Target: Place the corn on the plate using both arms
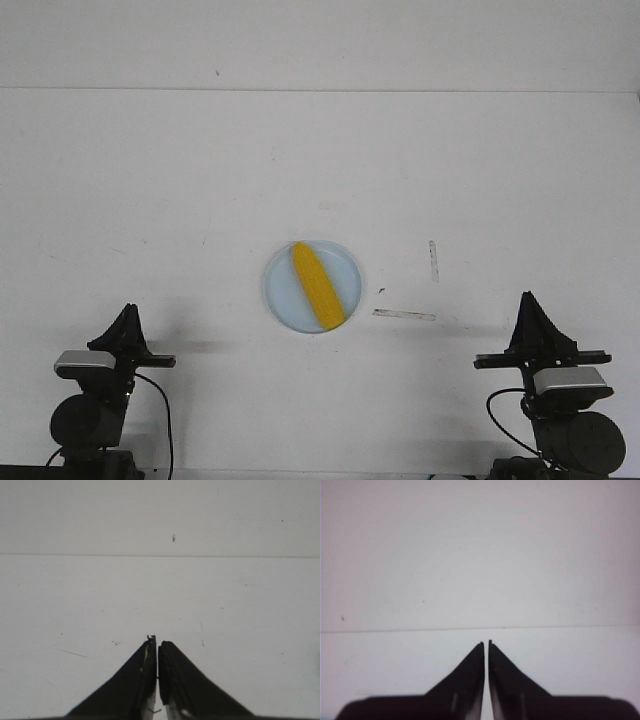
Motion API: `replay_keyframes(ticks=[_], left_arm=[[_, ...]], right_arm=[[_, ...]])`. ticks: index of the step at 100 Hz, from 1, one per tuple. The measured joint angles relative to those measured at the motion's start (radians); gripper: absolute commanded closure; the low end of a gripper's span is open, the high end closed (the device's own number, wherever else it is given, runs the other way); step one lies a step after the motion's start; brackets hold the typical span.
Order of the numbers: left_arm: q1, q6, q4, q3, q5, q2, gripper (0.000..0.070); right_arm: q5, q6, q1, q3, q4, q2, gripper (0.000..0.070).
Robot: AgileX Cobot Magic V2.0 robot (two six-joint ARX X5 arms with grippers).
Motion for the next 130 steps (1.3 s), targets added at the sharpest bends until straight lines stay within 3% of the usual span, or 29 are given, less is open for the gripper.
replay_keyframes(ticks=[130], left_arm=[[0.000, 0.000, 0.027, 0.000, 0.000, 0.000, 0.0699]], right_arm=[[-0.002, 0.000, -0.002, 0.000, 0.000, -0.002, 0.0688]])
